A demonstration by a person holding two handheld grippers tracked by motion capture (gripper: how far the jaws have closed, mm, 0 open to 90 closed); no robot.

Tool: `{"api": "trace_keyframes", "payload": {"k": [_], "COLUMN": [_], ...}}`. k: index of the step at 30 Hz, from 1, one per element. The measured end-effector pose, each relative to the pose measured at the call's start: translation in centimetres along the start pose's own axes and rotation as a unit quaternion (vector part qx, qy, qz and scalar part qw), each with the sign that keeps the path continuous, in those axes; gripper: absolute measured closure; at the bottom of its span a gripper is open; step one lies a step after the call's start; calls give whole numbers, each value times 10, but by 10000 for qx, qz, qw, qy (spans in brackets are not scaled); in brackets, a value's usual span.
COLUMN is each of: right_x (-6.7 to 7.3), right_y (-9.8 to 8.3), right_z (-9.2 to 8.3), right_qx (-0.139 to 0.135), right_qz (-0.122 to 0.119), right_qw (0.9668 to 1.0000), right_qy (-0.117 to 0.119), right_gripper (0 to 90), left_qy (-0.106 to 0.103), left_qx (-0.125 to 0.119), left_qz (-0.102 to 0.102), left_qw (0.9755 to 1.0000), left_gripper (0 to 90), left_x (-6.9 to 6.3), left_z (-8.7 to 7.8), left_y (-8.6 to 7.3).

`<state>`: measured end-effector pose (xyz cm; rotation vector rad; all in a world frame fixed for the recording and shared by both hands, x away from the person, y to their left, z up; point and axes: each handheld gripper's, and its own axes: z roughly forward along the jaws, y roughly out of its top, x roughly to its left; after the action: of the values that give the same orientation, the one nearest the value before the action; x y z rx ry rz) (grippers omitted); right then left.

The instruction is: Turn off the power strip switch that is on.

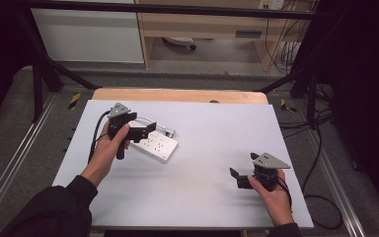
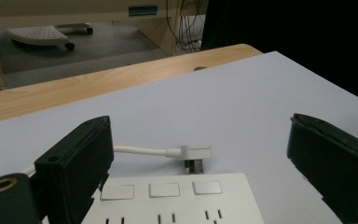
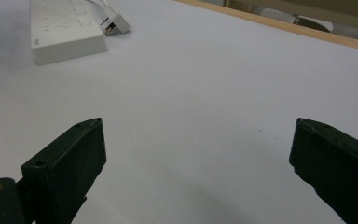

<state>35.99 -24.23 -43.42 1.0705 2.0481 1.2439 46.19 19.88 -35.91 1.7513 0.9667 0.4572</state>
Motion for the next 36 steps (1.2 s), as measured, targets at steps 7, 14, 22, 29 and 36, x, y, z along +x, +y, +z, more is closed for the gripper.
{"api": "trace_keyframes", "payload": {"k": [7, 14, 22, 29, 36], "right_x": [0, 0, 0, 0, 0], "right_y": [0, 0, 0, 0, 0], "right_z": [0, 0, 0, 0, 0], "right_qx": [4, 2, 6, 19, 23], "right_qz": [-2, -8, -22, -2, -3], "right_qw": [10000, 10000, 10000, 10000, 10000], "right_qy": [-5, -1, 2, 22, 20], "right_gripper": [41, 42, 42, 41, 39], "left_qy": [-79, 8, 94, 145, 103], "left_qx": [-1, 56, 129, 97, 82], "left_qz": [-4, 14, -37, -70, -94], "left_qw": [10000, 10000, 9999, 9998, 9999], "left_gripper": [69, 65, 63, 95, 87], "left_x": [-6, -12, -13, -13, -18], "left_z": [-16, -30, -45, -55, -64], "left_y": [-1, -4, -15, -26, -34]}}
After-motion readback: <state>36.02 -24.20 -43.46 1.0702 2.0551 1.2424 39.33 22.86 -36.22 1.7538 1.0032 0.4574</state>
